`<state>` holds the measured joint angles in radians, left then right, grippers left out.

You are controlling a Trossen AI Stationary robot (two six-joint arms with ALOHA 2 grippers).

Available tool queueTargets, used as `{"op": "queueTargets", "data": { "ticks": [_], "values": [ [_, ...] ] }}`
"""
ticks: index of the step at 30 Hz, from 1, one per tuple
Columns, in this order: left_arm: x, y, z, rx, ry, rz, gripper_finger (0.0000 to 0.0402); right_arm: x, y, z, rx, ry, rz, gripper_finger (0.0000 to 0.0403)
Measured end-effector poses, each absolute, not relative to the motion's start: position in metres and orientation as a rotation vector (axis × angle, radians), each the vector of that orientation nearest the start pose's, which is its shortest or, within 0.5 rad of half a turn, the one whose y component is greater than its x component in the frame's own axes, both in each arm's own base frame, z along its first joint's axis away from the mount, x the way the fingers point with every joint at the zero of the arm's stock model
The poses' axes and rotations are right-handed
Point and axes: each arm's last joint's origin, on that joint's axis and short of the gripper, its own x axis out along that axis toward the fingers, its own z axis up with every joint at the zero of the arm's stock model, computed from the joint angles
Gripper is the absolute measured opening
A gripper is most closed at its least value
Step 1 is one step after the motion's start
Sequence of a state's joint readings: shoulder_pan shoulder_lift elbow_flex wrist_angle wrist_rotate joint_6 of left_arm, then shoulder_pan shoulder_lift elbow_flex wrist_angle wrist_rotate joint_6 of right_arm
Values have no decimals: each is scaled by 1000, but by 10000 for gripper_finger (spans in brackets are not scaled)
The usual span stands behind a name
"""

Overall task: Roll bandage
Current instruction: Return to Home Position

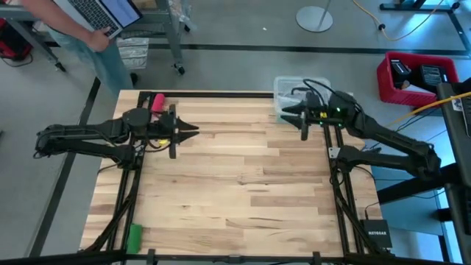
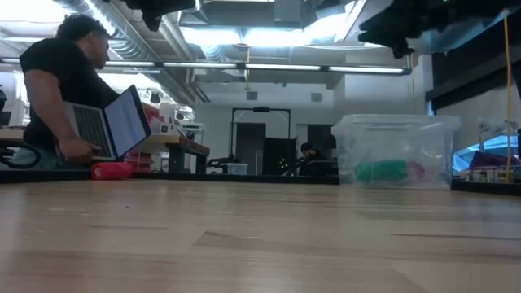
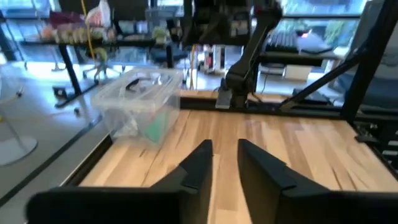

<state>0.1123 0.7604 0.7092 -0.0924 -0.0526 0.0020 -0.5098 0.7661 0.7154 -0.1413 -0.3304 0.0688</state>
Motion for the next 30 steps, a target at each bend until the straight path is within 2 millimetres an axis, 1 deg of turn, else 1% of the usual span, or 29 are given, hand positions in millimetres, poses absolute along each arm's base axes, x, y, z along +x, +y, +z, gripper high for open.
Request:
{"op": "queueTargets", "data": {
  "ticks": [2,5,9,10,11,13,16,20,25,27,30],
  "values": [
    [168,20,313,1,100,161,50,146,-71,306,144,124,-182,132],
    [160,19,299,-14,50,164,25,134,-64,292,135,67,-178,87],
    [147,18,278,-51,35,164,4,121,-57,276,129,32,-170,19],
    [144,17,273,-63,32,153,2,119,-55,271,134,33,-170,10],
    [141,17,268,-70,23,138,2,116,-54,267,135,31,-170,7],
    [136,15,261,-72,-13,107,2,113,-52,257,145,32,-170,14],
    [128,14,246,-103,-54,102,1,108,-49,243,163,19,-170,19],
    [121,13,231,-143,-102,97,2,104,-49,226,179,-34,-221,5],
    [114,13,221,-144,-121,122,2,100,-50,205,198,-48,-341,10],
    [112,13,218,-140,-149,130,3,99,-50,198,203,-37,-342,8],
    [107,14,211,-141,-171,136,3,97,-48,193,213,-46,-311,4]
  ]
}}
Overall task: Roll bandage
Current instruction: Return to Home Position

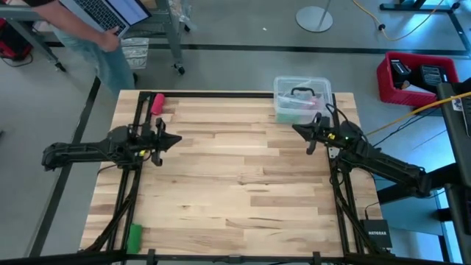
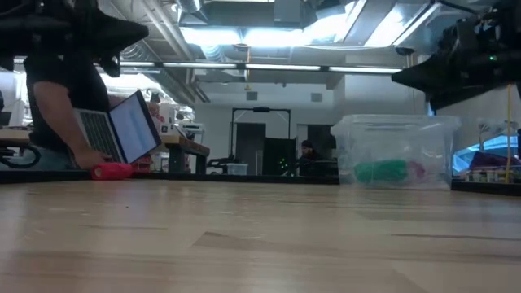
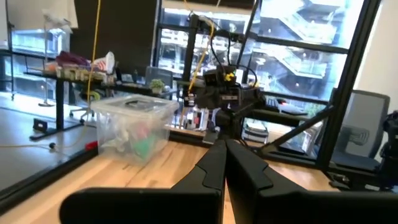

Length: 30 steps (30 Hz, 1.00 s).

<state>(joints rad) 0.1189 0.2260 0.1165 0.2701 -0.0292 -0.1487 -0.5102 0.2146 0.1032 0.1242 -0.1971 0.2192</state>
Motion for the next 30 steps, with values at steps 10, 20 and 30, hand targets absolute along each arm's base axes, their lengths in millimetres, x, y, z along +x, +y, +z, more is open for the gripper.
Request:
{"op": "queueTargets", "data": {
  "ticks": [10,20,30],
  "values": [
    [93,23,192,-156,-165,219,1,93,-42,180,236,-73,-185,4],
    [90,26,183,-139,-88,285,1,91,-42,169,246,-44,-226,5],
    [93,28,169,-164,-56,305,1,91,-41,168,252,-39,-218,5]
  ]
}}
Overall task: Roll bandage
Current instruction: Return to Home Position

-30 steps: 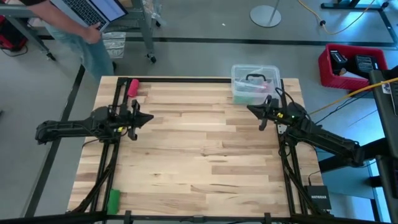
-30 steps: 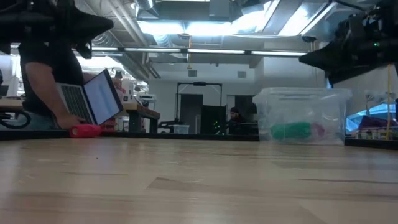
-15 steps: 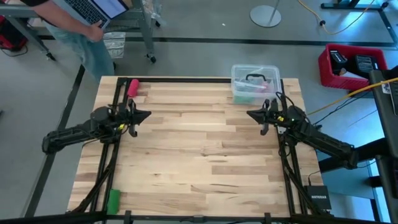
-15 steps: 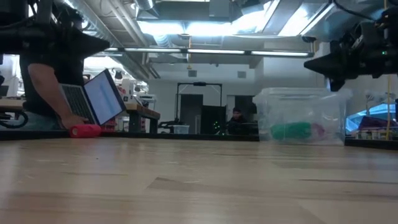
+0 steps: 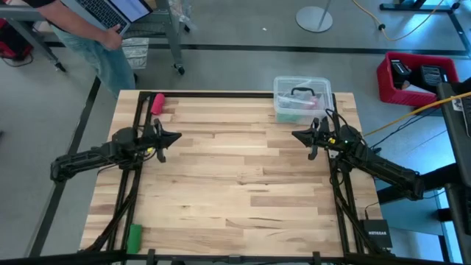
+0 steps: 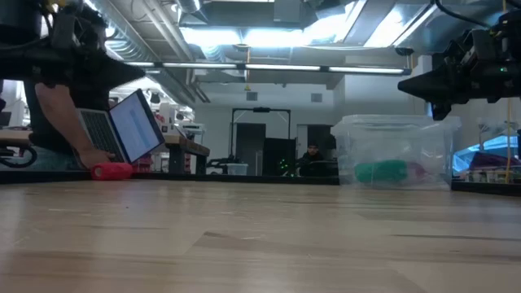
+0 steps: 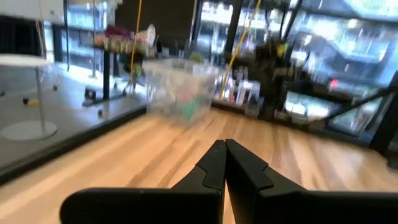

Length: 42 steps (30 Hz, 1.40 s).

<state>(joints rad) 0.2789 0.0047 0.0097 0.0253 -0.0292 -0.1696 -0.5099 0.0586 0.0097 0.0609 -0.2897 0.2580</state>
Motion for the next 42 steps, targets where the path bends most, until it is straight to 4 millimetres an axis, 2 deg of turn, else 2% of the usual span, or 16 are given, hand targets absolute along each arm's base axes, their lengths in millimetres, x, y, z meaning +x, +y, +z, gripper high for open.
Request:
{"op": "queueTargets", "data": {
  "ticks": [3,11,42],
  "values": [
    [93,27,173,-140,-96,299,1,91,-41,168,259,-40,-214,5],
    [94,28,167,-142,-28,327,1,91,-42,167,283,-37,-243,5],
    [94,28,167,-148,-29,328,1,91,-42,166,282,-35,-246,5]
  ]
}}
